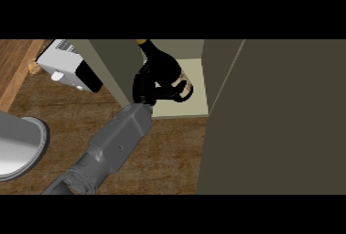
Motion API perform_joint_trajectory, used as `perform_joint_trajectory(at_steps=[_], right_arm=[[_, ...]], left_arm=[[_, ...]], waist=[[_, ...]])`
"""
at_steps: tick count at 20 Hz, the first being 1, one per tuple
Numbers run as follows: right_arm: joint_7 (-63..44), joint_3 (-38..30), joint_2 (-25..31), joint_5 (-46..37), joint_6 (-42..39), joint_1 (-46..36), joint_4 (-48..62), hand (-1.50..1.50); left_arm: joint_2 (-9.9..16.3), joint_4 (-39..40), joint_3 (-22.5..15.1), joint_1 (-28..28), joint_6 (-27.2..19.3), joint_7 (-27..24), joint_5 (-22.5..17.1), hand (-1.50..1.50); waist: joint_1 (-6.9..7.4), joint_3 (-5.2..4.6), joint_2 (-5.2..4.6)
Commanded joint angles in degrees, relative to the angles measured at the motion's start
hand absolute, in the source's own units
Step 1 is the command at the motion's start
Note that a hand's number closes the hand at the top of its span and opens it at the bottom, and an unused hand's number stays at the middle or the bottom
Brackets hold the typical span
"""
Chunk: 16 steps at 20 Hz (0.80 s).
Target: Pick up the wine, place it into the cabinet and close the cabinet
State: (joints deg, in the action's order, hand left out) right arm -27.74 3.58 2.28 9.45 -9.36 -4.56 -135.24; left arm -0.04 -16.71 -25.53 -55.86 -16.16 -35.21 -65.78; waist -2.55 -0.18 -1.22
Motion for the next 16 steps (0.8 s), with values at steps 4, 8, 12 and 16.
perform_joint_trajectory(at_steps=[4,8,12,16], right_arm=[[0.11,0.73,-0.38,1.16,-0.38,0.94,-0.54,-1.50],[1.73,0.71,0.33,1.41,-1.92,-0.04,1.38,-1.50],[2.39,2.28,-0.59,0.60,-1.70,0.18,1.05,-1.50],[1.02,1.93,-0.84,-0.70,0.05,-3.68,2.80,-1.50]], left_arm=[[0.04,3.16,1.89,-5.31,-0.66,0.53,-2.22,1.50],[0.04,2.56,1.89,-5.84,-0.83,-0.51,-3.56,1.50],[0.04,-0.28,-0.58,-2.04,-2.54,-3.27,-5.24,1.50],[0.04,0.71,-2.17,-4.21,-2.08,1.14,-5.70,1.50]], waist=[[-1.68,0.11,0.03],[-2.27,0.12,-0.18],[-3.81,0.09,-0.26],[-3.19,0.07,-0.23]])
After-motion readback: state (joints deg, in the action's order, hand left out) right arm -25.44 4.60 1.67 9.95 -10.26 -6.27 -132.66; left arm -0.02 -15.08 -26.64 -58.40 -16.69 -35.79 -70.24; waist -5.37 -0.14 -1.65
